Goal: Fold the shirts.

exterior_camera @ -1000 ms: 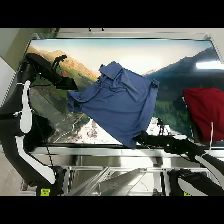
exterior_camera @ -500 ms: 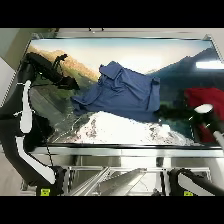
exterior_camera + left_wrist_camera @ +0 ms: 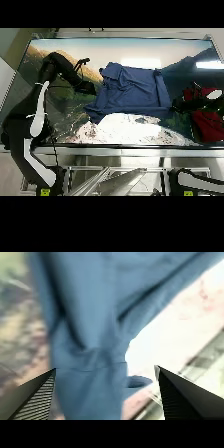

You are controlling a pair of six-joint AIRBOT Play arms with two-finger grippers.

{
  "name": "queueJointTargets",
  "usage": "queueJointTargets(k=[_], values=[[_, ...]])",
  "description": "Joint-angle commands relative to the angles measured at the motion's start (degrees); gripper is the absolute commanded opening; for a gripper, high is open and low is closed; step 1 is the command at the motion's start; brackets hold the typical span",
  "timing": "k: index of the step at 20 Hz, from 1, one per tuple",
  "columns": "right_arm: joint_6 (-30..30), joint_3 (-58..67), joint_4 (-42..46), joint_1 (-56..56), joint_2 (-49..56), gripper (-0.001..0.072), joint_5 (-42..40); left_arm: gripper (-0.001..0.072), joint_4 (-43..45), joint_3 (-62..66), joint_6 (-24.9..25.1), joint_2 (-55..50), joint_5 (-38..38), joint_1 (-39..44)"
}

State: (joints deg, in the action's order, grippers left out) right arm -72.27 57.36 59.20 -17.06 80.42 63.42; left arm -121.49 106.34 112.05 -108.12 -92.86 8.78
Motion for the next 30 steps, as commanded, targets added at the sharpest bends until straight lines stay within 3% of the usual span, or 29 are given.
queueJointTargets(k=[1, 6, 11, 17, 24, 25, 27, 28, 30], values=[[0.33, 0.55, 1.68, -0.22, 1.73, 0.0019, 0.44, 0.0701, 2.89, -0.02, -0.57, 0.02, -1.33, 5.16], [1.92, 0.55, 1.66, -0.22, 1.73, 0.0019, 0.39, 0.0702, 19.58, -0.50, -3.69, 0.07, -1.14, 11.56], [1.99, 0.55, 1.68, -0.22, 1.75, 0.0019, 0.04, 0.0701, 22.56, -5.51, -2.56, 0.15, -3.82, 17.44], [1.99, 0.55, 1.64, -0.22, 1.73, 0.0019, 0.13, 0.0702, 38.27, -8.26, -2.89, 0.13, -1.70, 21.86], [1.99, 0.55, 1.64, -0.22, 1.73, 0.0019, 0.07, 0.0691, 33.66, -8.20, -3.69, 0.02, 1.14, 19.78], [1.97, 0.55, 1.62, -0.22, 1.73, 0.0019, 0.07, 0.0517, 33.18, -8.20, -3.65, 0.00, 1.25, 19.93], [1.99, 0.55, 1.64, -0.22, 1.73, 0.0019, 0.09, 0.0085, 32.98, -8.17, -3.19, 0.02, 0.92, 20.00], [1.97, 0.55, 1.62, -0.22, 1.73, 0.0019, 0.11, 0.0016, 32.83, -8.17, -2.45, 0.02, 0.46, 20.00], [1.97, 0.55, 1.53, -0.22, 1.73, 0.0019, 0.90, 0.0016, 32.81, -8.17, -2.29, 0.17, -0.81, 19.76]])
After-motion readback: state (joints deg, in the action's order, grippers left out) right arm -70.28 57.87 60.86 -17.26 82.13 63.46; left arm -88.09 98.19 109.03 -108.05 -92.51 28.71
